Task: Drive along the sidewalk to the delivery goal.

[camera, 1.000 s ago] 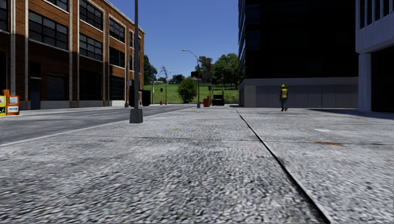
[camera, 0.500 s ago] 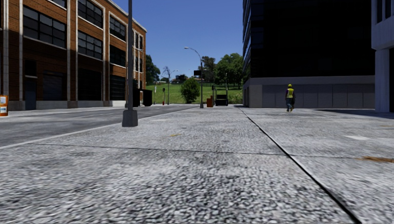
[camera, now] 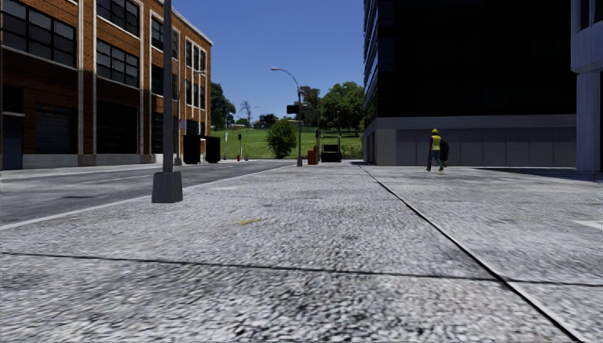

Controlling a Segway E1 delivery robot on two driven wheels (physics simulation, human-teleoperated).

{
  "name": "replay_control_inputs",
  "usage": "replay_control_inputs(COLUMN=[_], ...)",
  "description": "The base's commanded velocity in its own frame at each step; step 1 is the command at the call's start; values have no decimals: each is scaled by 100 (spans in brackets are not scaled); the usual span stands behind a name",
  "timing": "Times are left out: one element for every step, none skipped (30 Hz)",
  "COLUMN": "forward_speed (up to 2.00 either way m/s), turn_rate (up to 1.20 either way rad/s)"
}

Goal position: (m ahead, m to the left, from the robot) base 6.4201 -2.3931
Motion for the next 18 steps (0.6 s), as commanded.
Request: replay_control_inputs(forward_speed=[200,200,200,200,200,200,200,200,200,200,200,200,200,200,200,200,200,200], turn_rate=[-120,-70,-12,-12,0,0,0,0,0,0,0,0,0,0,0,-15,-48,-74])
